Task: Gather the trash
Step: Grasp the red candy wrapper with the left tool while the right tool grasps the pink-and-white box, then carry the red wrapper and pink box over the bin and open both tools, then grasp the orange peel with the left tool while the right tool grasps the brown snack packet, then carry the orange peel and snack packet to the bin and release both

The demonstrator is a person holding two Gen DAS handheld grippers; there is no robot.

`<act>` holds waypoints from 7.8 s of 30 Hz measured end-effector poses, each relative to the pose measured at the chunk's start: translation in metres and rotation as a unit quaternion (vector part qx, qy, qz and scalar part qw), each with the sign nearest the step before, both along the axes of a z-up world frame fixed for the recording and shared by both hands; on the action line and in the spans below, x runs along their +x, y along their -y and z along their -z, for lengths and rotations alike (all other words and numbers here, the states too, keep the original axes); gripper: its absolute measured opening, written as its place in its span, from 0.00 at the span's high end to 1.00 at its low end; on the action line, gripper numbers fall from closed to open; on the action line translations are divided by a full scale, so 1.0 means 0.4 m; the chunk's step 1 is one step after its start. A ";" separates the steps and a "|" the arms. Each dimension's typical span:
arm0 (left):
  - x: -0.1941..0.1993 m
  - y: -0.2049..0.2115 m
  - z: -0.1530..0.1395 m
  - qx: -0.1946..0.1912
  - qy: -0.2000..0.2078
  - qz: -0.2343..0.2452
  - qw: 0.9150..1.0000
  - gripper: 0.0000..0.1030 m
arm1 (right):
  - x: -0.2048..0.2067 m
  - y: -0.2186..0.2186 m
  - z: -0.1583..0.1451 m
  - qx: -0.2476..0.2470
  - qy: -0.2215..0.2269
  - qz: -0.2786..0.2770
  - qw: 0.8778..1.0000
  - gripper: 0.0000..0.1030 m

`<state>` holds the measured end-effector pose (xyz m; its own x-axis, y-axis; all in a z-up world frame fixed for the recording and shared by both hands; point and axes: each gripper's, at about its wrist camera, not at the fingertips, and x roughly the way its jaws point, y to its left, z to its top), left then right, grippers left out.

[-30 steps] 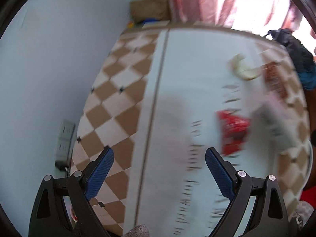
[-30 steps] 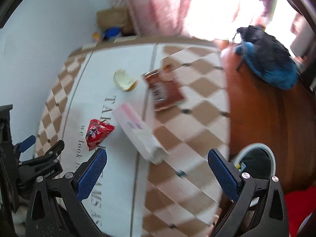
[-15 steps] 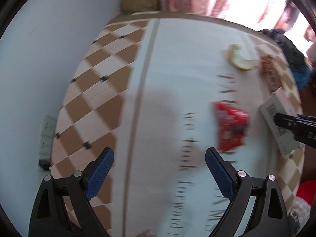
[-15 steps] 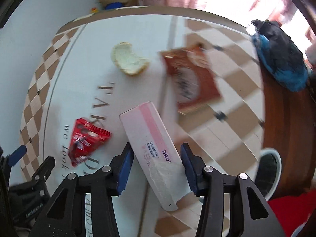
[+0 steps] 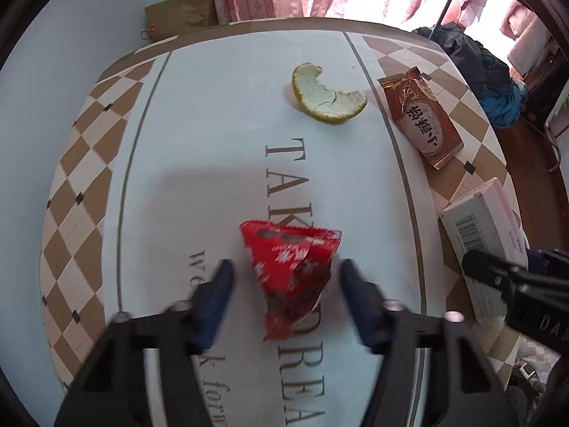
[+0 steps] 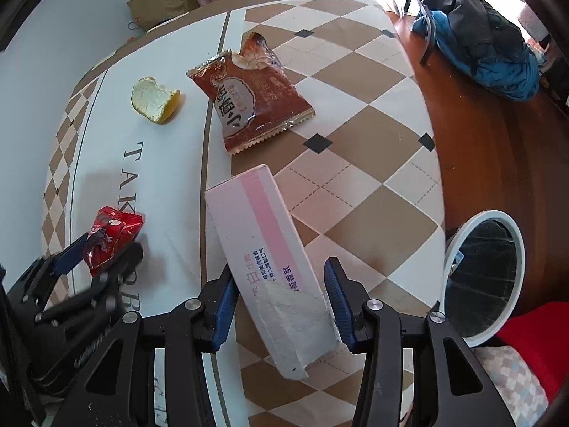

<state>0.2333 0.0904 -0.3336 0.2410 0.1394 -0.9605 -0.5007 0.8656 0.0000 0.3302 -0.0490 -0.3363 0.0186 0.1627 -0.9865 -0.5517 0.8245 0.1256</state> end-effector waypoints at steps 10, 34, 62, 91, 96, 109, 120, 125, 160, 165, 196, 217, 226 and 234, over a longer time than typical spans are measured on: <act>-0.013 0.014 -0.050 0.031 0.022 0.007 0.999 0.78 | -0.014 -0.020 -0.017 0.015 0.034 -0.008 0.999 0.58; -0.025 0.392 -0.446 0.037 0.160 0.100 0.981 0.78 | -0.068 0.465 -0.452 0.142 0.148 0.104 0.973 0.59; 0.419 0.969 -0.042 -0.061 0.032 0.265 0.962 0.74 | 0.229 1.130 0.119 0.070 -0.012 0.309 0.948 0.60; 0.397 0.915 -0.047 -0.002 0.006 0.230 0.973 0.05 | 0.228 1.116 0.062 -0.013 0.040 0.287 0.957 0.00; 0.359 0.897 -0.105 0.004 0.020 0.224 0.974 0.03 | 0.185 1.097 -0.015 -0.018 0.063 0.269 0.961 0.00; 0.243 0.820 -0.306 0.021 0.081 0.199 0.976 0.03 | 0.064 1.032 -0.259 0.022 0.113 0.258 0.959 0.00; 0.158 0.598 -0.489 0.041 0.146 0.123 0.981 0.03 | 0.010 0.827 -0.495 0.091 0.166 0.226 0.956 0.00; 0.115 0.432 -0.497 0.062 0.147 0.071 0.985 0.03 | 0.012 0.629 -0.535 0.113 0.164 0.173 0.964 0.00; 0.118 -0.169 -0.048 0.013 0.066 -0.054 0.996 0.04 | 0.219 -0.217 0.011 -0.050 0.103 -0.059 0.992 0.39; 0.202 -0.140 -0.034 0.018 0.060 -0.008 0.998 0.29 | 0.258 -0.185 0.009 -0.052 0.096 -0.038 0.993 0.39; 0.027 0.116 -0.379 0.124 0.143 0.018 0.982 0.95 | 0.060 0.127 -0.366 0.106 0.151 0.034 0.982 0.41; 0.352 0.830 -0.120 -0.108 0.049 0.228 0.966 0.94 | 0.134 0.998 -0.172 0.066 0.082 0.267 0.958 0.41; 0.489 0.906 0.124 -0.153 -0.053 0.227 0.960 0.56 | 0.232 1.112 0.143 0.053 -0.013 0.305 0.951 0.41; 0.469 0.857 0.172 -0.113 -0.066 0.187 0.974 0.07 | 0.311 1.094 0.304 0.056 -0.062 0.310 0.947 0.19</act>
<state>0.4208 -0.2524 -0.4024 0.1069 -0.1524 -0.9825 -0.1585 0.9729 -0.1682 0.4545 -0.4866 -0.4579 0.0301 0.2619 -0.9646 0.0597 0.9629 0.2633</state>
